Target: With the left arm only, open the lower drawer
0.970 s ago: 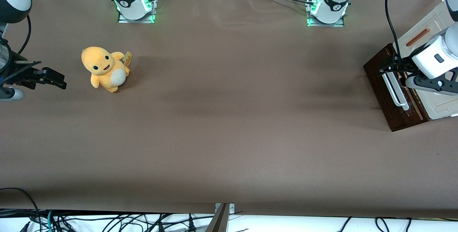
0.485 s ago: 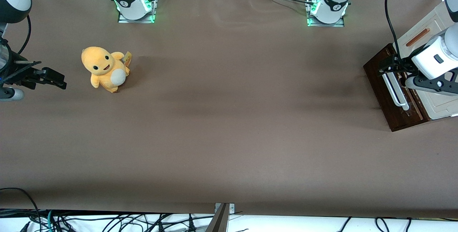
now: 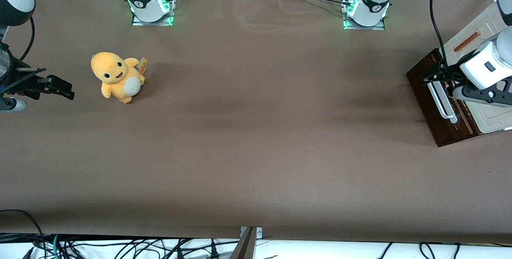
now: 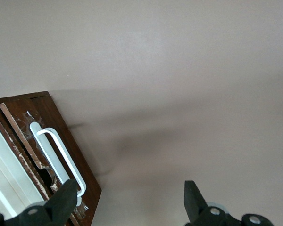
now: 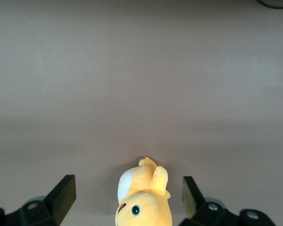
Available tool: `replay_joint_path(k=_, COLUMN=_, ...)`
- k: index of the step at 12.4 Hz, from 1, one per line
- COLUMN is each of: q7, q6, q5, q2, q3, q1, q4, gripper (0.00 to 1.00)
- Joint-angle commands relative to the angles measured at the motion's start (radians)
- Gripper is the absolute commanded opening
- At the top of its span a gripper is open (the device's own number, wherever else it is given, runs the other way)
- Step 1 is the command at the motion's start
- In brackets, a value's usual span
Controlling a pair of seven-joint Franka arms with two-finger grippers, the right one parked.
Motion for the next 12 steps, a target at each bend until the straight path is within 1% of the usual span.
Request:
replay_joint_path(k=1, q7=-0.005, q6=-0.011, q5=0.008, q2=0.008, q3=0.001, q1=0.001, q4=0.023, gripper=1.0)
replay_joint_path(k=6, q7=-0.008, q6=-0.011, q5=0.008, q2=0.009, q3=0.001, q1=-0.001, q4=0.021, gripper=1.0)
replay_joint_path(k=7, q7=-0.041, q6=-0.013, q5=0.008, q2=0.011, q3=0.001, q1=-0.001, q4=0.02, gripper=1.0)
replay_joint_path(k=10, q7=-0.263, q6=-0.011, q5=0.017, q2=0.053, q3=-0.027, q1=-0.008, q4=0.012, gripper=1.0)
replay_joint_path(k=12, q7=-0.383, q6=-0.01, q5=0.052, q2=0.133, q3=-0.064, q1=-0.01, q4=0.007, gripper=1.0)
